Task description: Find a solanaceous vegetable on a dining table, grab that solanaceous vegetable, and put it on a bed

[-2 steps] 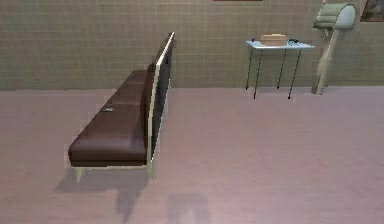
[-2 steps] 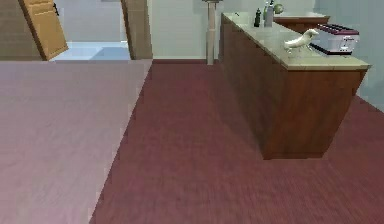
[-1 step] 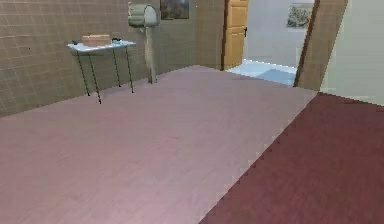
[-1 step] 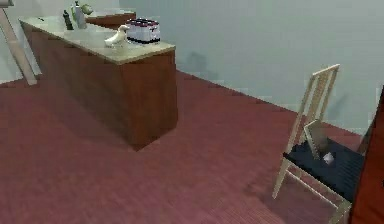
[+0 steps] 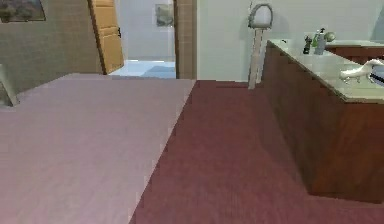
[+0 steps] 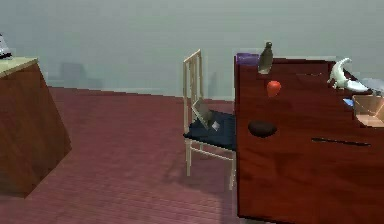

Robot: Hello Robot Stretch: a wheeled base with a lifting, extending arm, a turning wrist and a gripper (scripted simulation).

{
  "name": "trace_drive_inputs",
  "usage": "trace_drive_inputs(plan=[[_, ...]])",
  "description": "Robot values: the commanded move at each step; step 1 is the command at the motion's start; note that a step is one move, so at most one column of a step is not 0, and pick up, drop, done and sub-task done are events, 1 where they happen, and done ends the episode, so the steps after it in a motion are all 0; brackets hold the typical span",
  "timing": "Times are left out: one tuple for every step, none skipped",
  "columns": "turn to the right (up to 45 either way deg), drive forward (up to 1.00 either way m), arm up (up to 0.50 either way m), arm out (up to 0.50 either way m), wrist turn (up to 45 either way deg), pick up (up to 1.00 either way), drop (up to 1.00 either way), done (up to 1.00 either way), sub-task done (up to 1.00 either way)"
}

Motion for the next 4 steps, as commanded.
trace_drive_inputs(plan=[[0.0, 0.1, 0.0, 0.0, 0.0, 0.0, 0.0, 0.0, 0.0], [45.0, 0.0, 0.0, 0.0, 0.0, 0.0, 0.0, 0.0, 0.0], [9.0, 0.0, 0.0, 0.0, 0.0, 0.0, 0.0, 0.0, 0.0], [0.0, 0.25, 0.0, 0.0, 0.0, 0.0, 0.0, 0.0, 0.0]])
